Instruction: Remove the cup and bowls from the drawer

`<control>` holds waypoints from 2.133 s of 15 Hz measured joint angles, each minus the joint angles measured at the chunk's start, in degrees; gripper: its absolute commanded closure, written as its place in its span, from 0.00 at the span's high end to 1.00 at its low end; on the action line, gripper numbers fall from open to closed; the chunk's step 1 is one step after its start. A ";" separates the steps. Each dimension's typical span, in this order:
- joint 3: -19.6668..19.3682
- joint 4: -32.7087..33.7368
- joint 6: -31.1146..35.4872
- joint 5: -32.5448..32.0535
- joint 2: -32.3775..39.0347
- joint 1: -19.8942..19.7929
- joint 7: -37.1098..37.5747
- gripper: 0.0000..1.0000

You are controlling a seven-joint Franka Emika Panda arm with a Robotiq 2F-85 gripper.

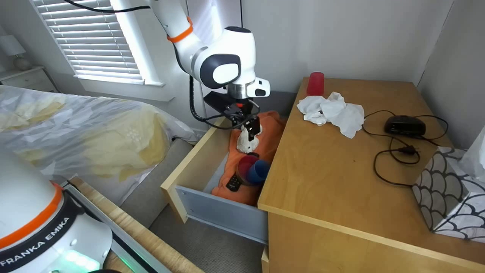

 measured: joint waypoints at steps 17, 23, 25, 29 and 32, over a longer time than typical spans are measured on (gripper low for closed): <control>3.26 14.66 -7.83 -0.44 18.42 -3.64 -7.42 0.51; 3.77 17.58 -7.96 -0.44 21.08 -4.64 -8.92 0.04; 3.76 18.01 -7.96 -0.44 21.55 -4.67 -8.97 0.00; 3.29 17.95 -7.96 -1.02 21.59 -4.00 -8.08 0.01; 1.13 17.52 -7.85 -2.72 21.45 -1.12 -4.04 0.01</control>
